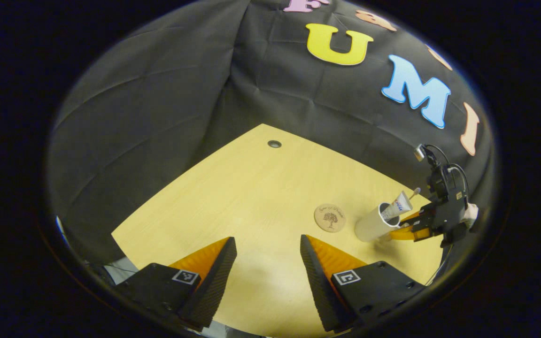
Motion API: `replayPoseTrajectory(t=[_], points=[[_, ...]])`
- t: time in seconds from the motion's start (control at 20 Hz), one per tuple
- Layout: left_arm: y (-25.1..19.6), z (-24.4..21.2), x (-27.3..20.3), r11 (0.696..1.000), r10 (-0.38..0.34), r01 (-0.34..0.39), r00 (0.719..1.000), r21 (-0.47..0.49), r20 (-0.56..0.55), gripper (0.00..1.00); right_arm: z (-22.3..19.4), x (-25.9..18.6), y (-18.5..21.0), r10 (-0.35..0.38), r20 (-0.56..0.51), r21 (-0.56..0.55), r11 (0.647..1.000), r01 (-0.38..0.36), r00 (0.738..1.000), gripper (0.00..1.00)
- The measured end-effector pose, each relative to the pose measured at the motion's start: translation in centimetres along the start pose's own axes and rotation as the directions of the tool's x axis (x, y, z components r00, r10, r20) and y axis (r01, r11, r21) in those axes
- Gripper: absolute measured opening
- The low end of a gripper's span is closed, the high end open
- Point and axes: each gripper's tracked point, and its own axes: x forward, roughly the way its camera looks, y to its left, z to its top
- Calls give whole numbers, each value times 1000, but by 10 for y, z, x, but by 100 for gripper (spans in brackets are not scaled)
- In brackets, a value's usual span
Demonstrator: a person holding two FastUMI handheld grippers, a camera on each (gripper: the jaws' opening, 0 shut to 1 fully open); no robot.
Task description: Put the toothbrush and toothpaste on the desktop into the cup, then pick up the cup and place it on the coaster on the desktop.
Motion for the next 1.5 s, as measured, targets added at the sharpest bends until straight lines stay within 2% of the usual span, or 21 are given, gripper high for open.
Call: replayPoseTrajectory(t=[0.2,0.4,0.5,0.55,0.6,0.8,0.85,0.95,1.0,1.35,1.4,1.45,1.5], points=[[7,1,3,1000,13,-13,1000,-14,-5,88,-4,11,3,7,-42,-16,1000,-8,999,47],[2,-1,13,1000,1,-1,1000,-15,-20,88,-6,17,0,-28,-60,-57,998,25,998,48],[-4,-1,16,1000,-9,8,1000,-9,-27,88,-8,14,0,-26,-71,-54,998,22,997,41],[-7,-1,17,1000,-13,13,999,-5,-31,88,-7,6,1,-13,-80,-43,999,10,997,33],[-9,-2,18,1000,-16,16,999,-1,-34,88,-13,20,1,-9,-96,-34,999,6,995,26],[-13,0,26,1000,-22,23,999,4,-38,88,-11,18,4,-19,-82,-59,998,14,996,23],[-14,2,26,1000,-22,22,999,3,-37,88,-13,27,4,-20,-80,-69,997,14,997,18],[-14,4,28,1000,-21,21,999,-1,-36,88,-9,12,5,-20,-67,-65,998,16,998,19],[-14,4,28,1000,-21,20,999,-5,-35,88,-11,16,6,-14,-71,-51,999,10,997,16],[-8,0,22,1000,-14,13,1000,-15,-28,88,-7,10,10,5,-44,-3,1000,-5,999,15],[-8,-1,22,1000,-14,13,1000,-15,-27,88,-6,8,12,11,-39,3,1000,-11,999,11],[-8,0,22,1000,-14,14,1000,-14,-26,88,-5,7,14,15,-33,11,1000,-15,999,15],[-9,0,22,1000,-15,15,1000,-13,-25,88,-3,6,16,20,-21,22,1000,-20,1000,15]])
